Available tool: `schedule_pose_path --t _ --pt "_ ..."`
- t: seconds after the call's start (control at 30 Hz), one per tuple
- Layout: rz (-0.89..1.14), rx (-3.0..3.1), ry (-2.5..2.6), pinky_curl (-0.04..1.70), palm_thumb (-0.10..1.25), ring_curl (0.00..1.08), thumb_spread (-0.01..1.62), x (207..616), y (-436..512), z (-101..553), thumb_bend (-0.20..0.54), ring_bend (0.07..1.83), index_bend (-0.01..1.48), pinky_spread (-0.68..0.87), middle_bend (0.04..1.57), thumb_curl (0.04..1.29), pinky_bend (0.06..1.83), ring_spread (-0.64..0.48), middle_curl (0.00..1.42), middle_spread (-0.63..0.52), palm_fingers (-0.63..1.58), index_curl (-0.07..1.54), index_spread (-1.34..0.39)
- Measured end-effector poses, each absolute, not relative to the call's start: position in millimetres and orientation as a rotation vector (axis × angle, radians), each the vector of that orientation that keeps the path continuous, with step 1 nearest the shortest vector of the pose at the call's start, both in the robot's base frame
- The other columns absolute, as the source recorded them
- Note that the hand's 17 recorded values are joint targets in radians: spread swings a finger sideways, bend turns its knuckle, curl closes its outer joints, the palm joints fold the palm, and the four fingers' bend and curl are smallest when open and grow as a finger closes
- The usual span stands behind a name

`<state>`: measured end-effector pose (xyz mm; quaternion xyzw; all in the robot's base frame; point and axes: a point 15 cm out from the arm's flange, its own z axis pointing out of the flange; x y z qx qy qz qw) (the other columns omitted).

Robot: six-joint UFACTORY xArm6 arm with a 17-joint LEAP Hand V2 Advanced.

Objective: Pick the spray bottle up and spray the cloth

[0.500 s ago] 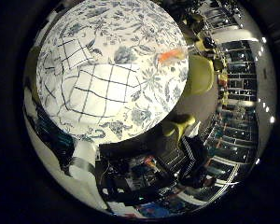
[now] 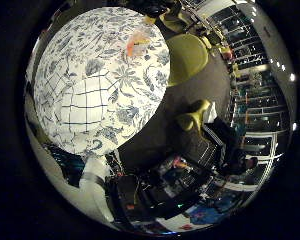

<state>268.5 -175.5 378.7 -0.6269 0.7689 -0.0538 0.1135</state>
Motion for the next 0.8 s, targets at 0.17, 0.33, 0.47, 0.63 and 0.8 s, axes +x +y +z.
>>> schedule_pose_path --t 0.17,0.33,0.47,0.63,0.8 --pt "-0.14 -1.666 2.239 0.27 0.8 0.24 1.04 265 -217 381 -0.024 0.48 0.15 0.38 0.29 0.41 0.34 0.06 0.37 -0.1 0.42 0.28 -0.37" --pt "-0.139 -1.465 2.184 0.28 0.75 0.26 1.05 263 -257 378 -0.028 0.56 0.14 0.38 0.29 0.4 0.42 0.06 0.38 -0.06 0.37 0.27 -0.32" --pt "-0.139 -1.313 2.137 0.28 0.71 0.26 1.05 261 -283 370 -0.026 0.58 0.14 0.37 0.31 0.39 0.49 0.08 0.38 -0.02 0.3 0.25 -0.28" --pt "-0.11 -1.092 2.038 0.29 0.71 0.26 1.05 268 -309 355 -0.024 0.62 0.14 0.36 0.35 0.38 0.53 0.09 0.39 -0.01 0.27 0.25 -0.24" --pt "-0.015 -0.903 1.974 0.29 0.65 0.27 1.04 263 -331 322 -0.036 0.63 0.14 0.35 0.34 0.35 0.59 0.13 0.39 0.06 0.18 0.25 -0.18"
